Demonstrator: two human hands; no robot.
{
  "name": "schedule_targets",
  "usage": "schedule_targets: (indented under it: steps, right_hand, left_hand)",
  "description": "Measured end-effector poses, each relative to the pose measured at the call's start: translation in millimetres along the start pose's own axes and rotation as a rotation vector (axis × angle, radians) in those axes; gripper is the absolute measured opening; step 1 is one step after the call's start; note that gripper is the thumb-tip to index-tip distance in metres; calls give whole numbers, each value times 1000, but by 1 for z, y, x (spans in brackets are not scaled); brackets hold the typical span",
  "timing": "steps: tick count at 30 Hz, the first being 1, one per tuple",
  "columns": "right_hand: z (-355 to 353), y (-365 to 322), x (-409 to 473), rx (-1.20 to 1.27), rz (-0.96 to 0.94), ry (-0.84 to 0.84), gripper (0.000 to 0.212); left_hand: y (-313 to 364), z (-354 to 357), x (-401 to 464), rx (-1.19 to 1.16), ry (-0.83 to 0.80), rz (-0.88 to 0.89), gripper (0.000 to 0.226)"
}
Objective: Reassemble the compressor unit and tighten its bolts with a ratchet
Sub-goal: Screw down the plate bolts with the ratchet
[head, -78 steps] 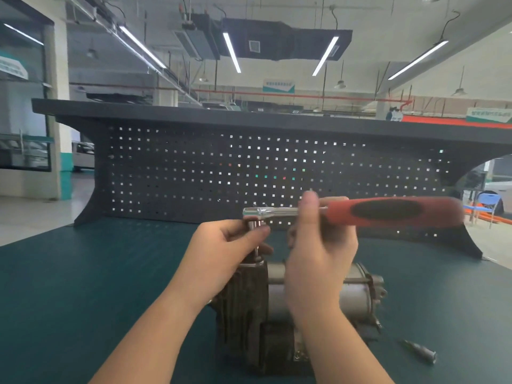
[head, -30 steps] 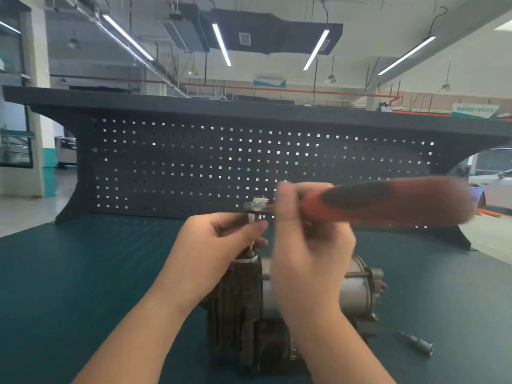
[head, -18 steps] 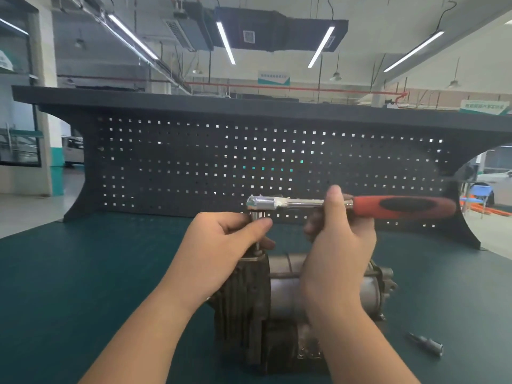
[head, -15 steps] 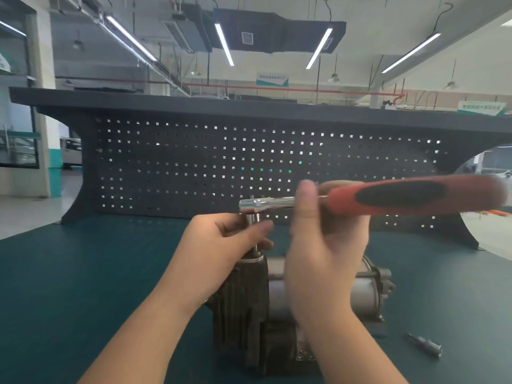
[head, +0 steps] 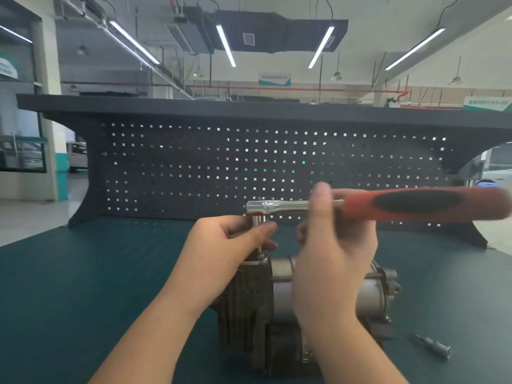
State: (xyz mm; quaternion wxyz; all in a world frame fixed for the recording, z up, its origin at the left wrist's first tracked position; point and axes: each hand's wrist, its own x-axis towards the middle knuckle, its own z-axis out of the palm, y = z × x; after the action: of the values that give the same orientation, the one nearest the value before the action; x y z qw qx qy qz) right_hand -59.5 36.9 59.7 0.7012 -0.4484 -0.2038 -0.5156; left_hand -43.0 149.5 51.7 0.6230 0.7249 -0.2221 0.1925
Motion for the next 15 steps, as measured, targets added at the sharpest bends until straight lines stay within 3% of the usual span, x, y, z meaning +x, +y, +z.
schedule_targets:
  steps: [3,5,7,8,10,12,14,15]
  right_hand:
    - [6,-3,-16,-481,-639,-334,17]
    - [7,-1,-22,-523,-728,-418,25]
    - [3,1,-19,-460,-587,-378,20]
    - [1,0,-15,-354,-460,-279,23]
    - [-4,0,2,-92,-63,-12,20]
    - [-9,7,14,208,393,128,23]
    - [-9,8,14,270,470,145,23]
    - [-6,4,8,214,322,92,23]
  left_hand:
    - [-3,0,0,37,51,-8,10]
    - [-3,-1,-1,37,63,-18,15]
    - [1,-1,-4,32,28,-21,19]
    - [4,-1,-5,22,6,-18,20]
    - [6,-2,-3,22,2,-7,19]
    - [6,-1,-4,72,1,-13,21]
    - [7,2,-5,57,0,-5,20]
    - [6,2,-7,41,3,-19,17]
